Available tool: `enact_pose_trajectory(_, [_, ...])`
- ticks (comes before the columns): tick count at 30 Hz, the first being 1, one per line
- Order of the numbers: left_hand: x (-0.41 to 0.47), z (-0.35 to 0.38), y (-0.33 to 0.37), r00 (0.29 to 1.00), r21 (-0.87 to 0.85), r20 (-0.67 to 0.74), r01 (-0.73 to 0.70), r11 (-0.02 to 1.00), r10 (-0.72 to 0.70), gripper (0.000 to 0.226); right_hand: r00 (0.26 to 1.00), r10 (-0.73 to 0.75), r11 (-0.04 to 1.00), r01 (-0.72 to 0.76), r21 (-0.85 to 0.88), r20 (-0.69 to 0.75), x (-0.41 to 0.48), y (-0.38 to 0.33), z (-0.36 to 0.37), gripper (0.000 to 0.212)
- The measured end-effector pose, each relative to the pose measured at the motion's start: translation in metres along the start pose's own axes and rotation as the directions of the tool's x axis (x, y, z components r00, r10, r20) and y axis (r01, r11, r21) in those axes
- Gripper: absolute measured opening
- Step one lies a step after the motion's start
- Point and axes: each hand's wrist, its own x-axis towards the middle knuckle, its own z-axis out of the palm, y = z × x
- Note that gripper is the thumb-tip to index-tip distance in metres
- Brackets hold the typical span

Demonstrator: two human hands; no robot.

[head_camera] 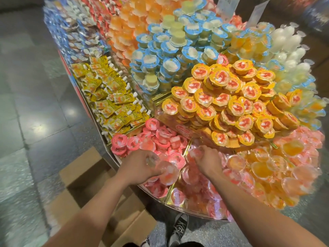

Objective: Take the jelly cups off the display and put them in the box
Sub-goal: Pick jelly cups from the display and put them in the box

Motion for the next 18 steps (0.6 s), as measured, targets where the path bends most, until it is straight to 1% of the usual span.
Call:
enact_pose_trajectory(3, [0.001,0.001,-0.001,1.0,0.015,-0.003,0.002,1.0,-0.002,0.056,1.0,-0.006,0.998,0.007,-0.055,0.013,0.003,0.001,-0.001,0.028])
enact_pose_trajectory(7, [0.005,0.003,0.001,1.0,0.024,-0.002,-0.005,1.0,0.005,0.042,0.998,-0.007,0.994,0.012,-0.105,0.055,0.005,0.003,-0.004,0.03])
enact_pose_trajectory(11, [0.008,0.007,0.005,1.0,0.036,-0.003,-0.002,0.999,0.002,0.039,0.994,-0.025,0.997,0.033,-0.07,0.11,0.006,0.003,-0.008,0.043])
enact_pose_trajectory(15, [0.01,0.01,0.015,1.0,0.062,0.003,-0.025,0.998,0.025,0.036,0.99,-0.018,0.996,0.03,-0.084,0.142,0.004,0.003,-0.011,0.051])
enact_pose_trajectory(18, [0.012,0.015,0.021,1.0,0.078,0.017,-0.025,0.997,0.024,0.035,0.983,-0.023,0.997,0.037,-0.074,0.18,0.001,0.001,-0.015,0.066])
